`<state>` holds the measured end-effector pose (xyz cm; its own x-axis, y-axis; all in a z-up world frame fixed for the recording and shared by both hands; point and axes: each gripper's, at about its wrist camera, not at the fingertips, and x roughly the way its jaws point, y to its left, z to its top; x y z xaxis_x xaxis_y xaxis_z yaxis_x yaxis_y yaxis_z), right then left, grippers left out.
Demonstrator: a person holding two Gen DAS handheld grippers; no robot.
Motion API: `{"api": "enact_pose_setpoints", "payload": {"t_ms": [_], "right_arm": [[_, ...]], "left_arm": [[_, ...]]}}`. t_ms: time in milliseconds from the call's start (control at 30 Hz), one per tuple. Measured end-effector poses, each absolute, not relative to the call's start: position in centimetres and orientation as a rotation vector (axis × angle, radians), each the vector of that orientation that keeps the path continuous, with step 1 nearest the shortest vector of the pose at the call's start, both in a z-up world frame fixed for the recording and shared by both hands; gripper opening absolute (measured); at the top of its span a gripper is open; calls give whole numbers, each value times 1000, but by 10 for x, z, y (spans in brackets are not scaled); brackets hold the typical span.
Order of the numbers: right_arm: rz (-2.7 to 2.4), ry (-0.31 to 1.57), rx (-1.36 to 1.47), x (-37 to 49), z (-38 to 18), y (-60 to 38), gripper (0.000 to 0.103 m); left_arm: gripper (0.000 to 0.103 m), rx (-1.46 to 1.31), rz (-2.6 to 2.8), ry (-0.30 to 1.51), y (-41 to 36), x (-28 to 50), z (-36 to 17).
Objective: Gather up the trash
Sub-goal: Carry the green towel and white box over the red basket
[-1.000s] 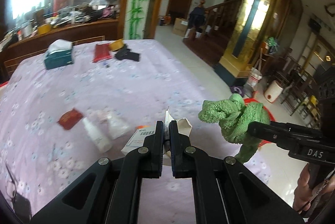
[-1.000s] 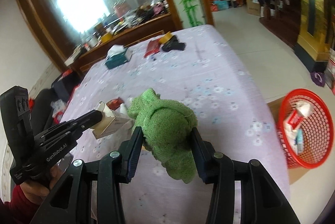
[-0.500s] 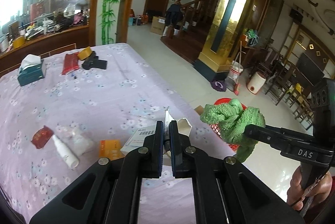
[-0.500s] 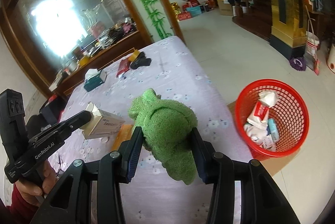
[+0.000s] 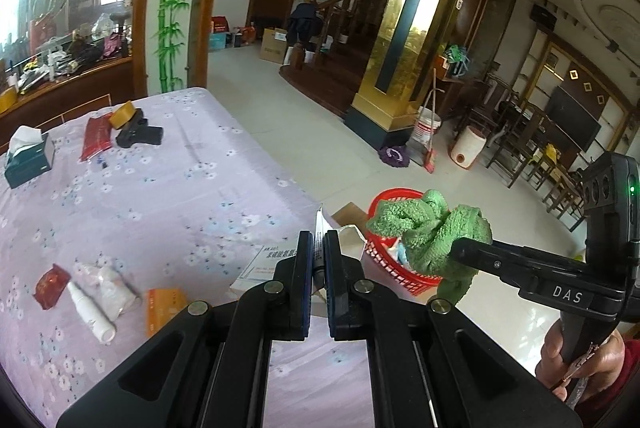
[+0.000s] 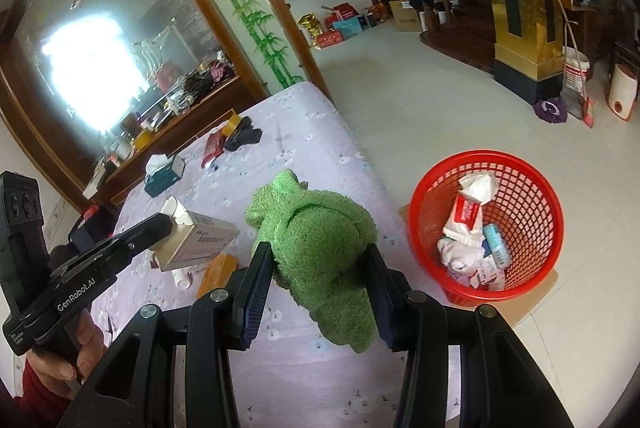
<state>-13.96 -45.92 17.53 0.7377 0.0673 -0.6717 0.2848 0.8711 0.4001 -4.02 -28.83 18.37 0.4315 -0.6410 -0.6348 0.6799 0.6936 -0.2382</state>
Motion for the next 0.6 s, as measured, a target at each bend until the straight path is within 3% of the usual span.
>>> {"api": "enact_pose_setpoints", "payload": {"t_ms": [600], "right_arm": [[-330, 709, 659, -185, 165, -561, 49]], "left_arm": [[5, 36, -1030, 870, -407, -44, 183]]}}
